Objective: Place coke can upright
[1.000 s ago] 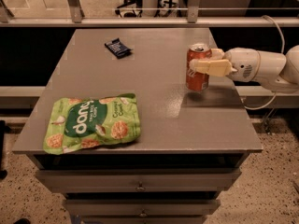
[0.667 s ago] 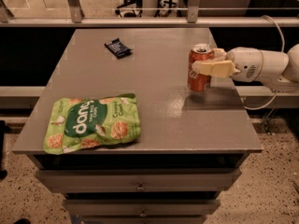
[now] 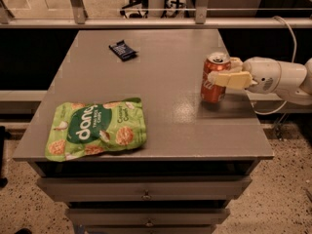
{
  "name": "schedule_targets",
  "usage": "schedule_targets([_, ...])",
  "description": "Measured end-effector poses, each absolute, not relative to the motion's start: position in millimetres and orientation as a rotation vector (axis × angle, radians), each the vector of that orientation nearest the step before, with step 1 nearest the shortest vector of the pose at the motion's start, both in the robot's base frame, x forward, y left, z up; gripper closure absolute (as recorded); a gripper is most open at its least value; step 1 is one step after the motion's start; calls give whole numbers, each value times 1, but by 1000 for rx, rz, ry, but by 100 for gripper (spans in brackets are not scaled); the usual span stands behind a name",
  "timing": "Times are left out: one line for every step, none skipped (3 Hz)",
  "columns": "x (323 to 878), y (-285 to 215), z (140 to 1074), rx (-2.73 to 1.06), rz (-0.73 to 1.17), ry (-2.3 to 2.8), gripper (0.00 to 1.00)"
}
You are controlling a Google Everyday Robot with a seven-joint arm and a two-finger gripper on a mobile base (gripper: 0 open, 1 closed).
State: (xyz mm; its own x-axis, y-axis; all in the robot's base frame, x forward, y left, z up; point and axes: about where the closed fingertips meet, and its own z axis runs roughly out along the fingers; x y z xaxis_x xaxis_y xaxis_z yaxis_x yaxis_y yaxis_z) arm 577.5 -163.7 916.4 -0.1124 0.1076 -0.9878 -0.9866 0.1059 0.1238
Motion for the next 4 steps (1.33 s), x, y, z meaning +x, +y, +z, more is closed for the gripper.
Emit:
schedule_targets([572, -169, 908, -1017, 1251, 1290, 87])
schedule_targets([565, -176, 899, -1043, 1236, 1324, 63])
schedule_targets([554, -188, 891, -1044, 1226, 1359, 32])
schedule_targets([541, -201, 898, -1047, 1205, 1402, 2])
